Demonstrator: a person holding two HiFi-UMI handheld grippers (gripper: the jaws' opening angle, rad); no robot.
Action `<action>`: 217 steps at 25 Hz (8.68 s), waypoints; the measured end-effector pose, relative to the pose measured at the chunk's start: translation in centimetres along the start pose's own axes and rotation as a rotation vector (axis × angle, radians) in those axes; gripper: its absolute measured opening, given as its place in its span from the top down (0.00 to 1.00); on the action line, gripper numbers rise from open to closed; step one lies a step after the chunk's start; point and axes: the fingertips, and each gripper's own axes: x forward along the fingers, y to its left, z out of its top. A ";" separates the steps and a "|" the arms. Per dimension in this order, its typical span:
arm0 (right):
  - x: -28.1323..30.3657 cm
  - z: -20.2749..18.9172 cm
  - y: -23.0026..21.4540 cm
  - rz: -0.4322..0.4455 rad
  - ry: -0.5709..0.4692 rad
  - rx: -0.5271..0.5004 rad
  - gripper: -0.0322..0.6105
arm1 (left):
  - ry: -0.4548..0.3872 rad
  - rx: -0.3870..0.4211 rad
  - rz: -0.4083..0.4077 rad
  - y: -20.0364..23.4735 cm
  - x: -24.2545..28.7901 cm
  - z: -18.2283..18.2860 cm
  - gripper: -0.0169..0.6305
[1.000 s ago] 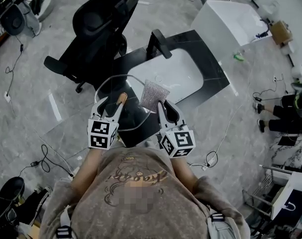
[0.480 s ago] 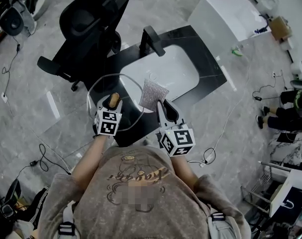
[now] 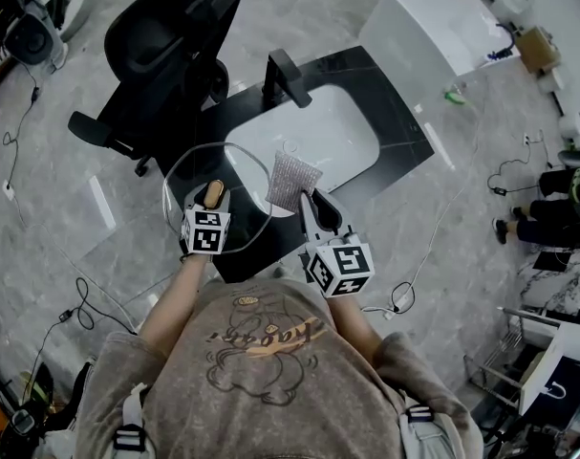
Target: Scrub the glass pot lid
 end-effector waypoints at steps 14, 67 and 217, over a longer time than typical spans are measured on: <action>0.7 0.1 0.4 0.025 0.001 -0.004 0.83 | 0.034 -0.043 -0.024 -0.1 -0.5 0.2 0.70; -1.3 7.5 7.0 0.381 -0.174 0.181 0.85 | -0.404 -1.089 -0.980 -3.4 -14.8 14.0 0.70; 0.5 6.3 14.1 0.968 0.053 0.503 0.87 | -0.488 -1.245 -1.051 -1.2 -14.4 14.1 0.70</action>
